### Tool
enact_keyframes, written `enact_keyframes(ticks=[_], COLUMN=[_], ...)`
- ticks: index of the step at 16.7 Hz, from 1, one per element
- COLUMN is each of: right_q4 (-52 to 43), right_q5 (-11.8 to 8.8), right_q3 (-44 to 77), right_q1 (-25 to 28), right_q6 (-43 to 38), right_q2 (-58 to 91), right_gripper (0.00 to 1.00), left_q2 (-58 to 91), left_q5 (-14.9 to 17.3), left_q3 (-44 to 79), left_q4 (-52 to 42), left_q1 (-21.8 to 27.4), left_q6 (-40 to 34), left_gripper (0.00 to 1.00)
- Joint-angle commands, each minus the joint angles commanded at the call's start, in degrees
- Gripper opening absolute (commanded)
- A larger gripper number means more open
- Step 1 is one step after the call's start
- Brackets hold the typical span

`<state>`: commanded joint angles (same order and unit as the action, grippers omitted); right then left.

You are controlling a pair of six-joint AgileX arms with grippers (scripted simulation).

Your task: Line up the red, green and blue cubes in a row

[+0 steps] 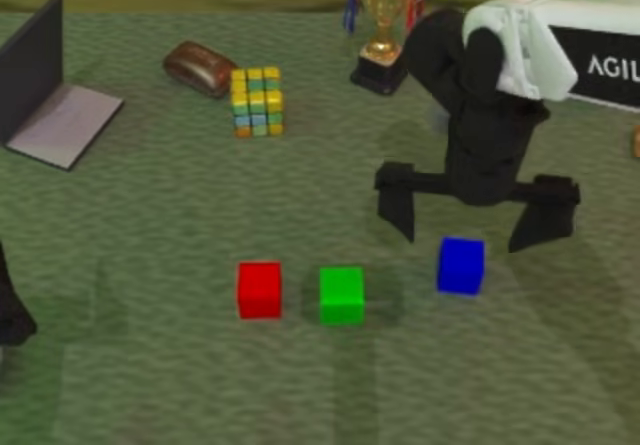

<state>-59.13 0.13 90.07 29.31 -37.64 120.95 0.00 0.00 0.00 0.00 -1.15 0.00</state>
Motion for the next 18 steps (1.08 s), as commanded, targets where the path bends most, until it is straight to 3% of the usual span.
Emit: enact_keyframes(ticks=[7, 12, 18], right_q4=[12.82, 13.92, 13.92], right_q5=[0.05, 0.05, 0.05], right_q3=[-7.37, -8.0, -8.0], right_q1=[-0.04, -0.04, -0.04], right_q6=[-0.02, -0.03, -0.03], right_q2=[5.44, 5.92, 5.92], right_gripper=[1.0, 1.0, 0.55], left_q2=[0.0, 0.0, 0.0], left_q5=[0.0, 0.0, 0.0], left_q3=[0.0, 0.0, 0.0], left_q4=[0.0, 0.0, 0.0], left_q1=[0.0, 0.0, 0.0], left_q6=[0.0, 0.0, 0.0], left_gripper=[1.0, 1.0, 1.0])
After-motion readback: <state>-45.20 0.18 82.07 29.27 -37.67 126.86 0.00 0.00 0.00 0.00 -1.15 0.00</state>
